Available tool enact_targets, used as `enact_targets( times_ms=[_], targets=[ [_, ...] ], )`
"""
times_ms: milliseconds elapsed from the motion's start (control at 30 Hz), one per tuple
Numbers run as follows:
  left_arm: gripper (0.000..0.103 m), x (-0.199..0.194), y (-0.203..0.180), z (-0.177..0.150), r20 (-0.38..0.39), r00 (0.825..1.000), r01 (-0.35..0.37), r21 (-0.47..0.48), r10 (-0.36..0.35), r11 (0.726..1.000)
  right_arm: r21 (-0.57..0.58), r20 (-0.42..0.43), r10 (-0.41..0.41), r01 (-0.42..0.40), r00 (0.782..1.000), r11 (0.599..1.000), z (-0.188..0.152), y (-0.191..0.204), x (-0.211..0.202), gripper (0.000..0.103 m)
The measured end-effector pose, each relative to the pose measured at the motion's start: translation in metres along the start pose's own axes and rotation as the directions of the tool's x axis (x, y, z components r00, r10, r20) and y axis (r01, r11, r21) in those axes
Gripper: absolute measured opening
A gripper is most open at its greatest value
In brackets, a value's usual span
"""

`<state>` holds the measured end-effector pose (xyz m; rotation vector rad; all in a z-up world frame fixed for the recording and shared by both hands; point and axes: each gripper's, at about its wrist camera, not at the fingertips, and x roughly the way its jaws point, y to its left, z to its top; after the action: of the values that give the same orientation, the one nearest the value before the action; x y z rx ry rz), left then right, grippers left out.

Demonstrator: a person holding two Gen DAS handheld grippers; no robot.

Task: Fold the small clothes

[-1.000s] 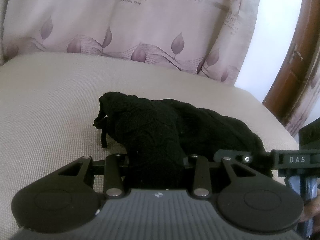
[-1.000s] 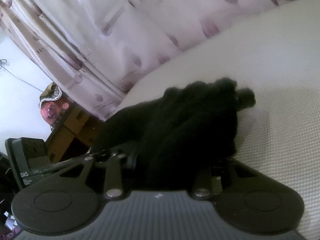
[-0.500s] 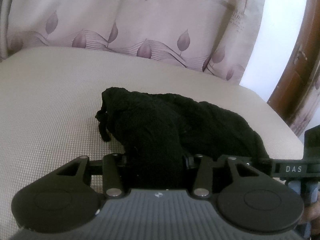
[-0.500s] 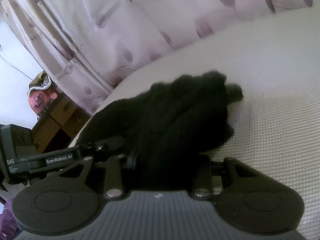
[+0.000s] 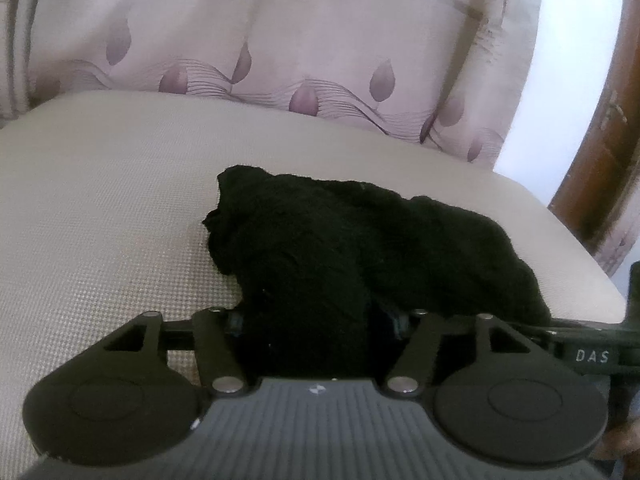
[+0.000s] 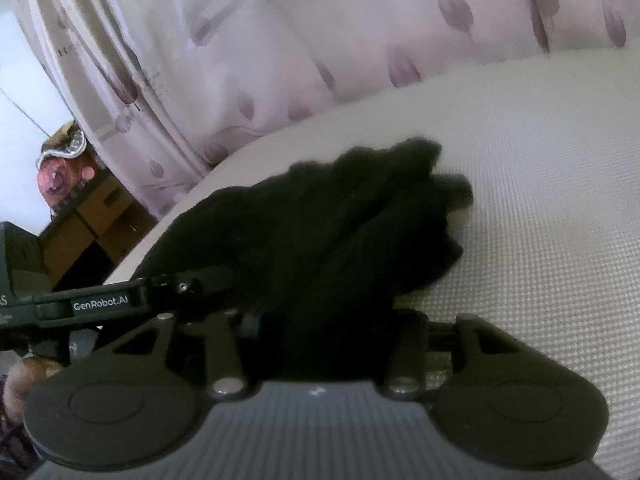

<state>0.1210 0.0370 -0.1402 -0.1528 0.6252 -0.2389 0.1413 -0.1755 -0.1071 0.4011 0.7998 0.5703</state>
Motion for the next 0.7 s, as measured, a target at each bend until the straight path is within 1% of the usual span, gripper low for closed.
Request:
enact_targets(
  times_ms=[100,167,233,300,367,467,567,633,700],
  targets=[
    [0.072,-0.001,0.000,-0.002,0.010,1.000,-0.021,-0.003,0.021,1.000,-0.015,0.010,-0.023,0.023,1.000,1.000,-0.002,0.002,-0.001,0.051],
    [0.077,-0.003,-0.003,-0.003,0.022,0.999,-0.042,0.012,0.041,0.999,-0.029,0.021,-0.043,0.044,0.999,0.999,-0.003,0.004,-0.002,0.057],
    [0.092,-0.006,-0.006,-0.004,0.036,0.997,-0.074,0.030,0.073,0.997,-0.048,0.032,-0.072,0.073,0.997,0.996,-0.005,0.008,-0.002,0.062],
    [0.098,-0.010,-0.008,-0.006,0.054,0.995,-0.092,0.051,0.089,0.994,-0.060,0.042,-0.097,0.100,0.994,0.993,-0.006,0.012,-0.003,0.069],
    [0.100,-0.013,-0.011,-0.008,0.064,0.993,-0.100,0.069,0.095,0.993,-0.061,0.053,-0.119,0.123,0.991,0.991,-0.007,0.013,-0.003,0.079],
    [0.102,-0.017,-0.012,-0.010,0.077,0.991,-0.115,0.077,0.109,0.990,-0.067,0.074,-0.151,0.156,0.986,0.985,-0.008,0.015,-0.005,0.086],
    [0.103,-0.023,-0.014,-0.012,0.103,0.987,-0.134,0.080,0.125,0.988,-0.068,0.109,-0.163,0.171,0.981,0.983,-0.011,0.017,-0.010,0.088],
    [0.103,-0.029,-0.016,-0.013,0.128,0.980,-0.166,0.088,0.155,0.982,-0.067,0.142,-0.165,0.176,0.976,0.982,-0.013,0.020,-0.016,0.092],
    [0.103,-0.034,-0.019,-0.013,0.151,0.972,-0.197,0.099,0.181,0.975,-0.093,0.183,-0.172,0.191,0.968,0.977,-0.017,0.028,-0.023,0.093]
  ],
)
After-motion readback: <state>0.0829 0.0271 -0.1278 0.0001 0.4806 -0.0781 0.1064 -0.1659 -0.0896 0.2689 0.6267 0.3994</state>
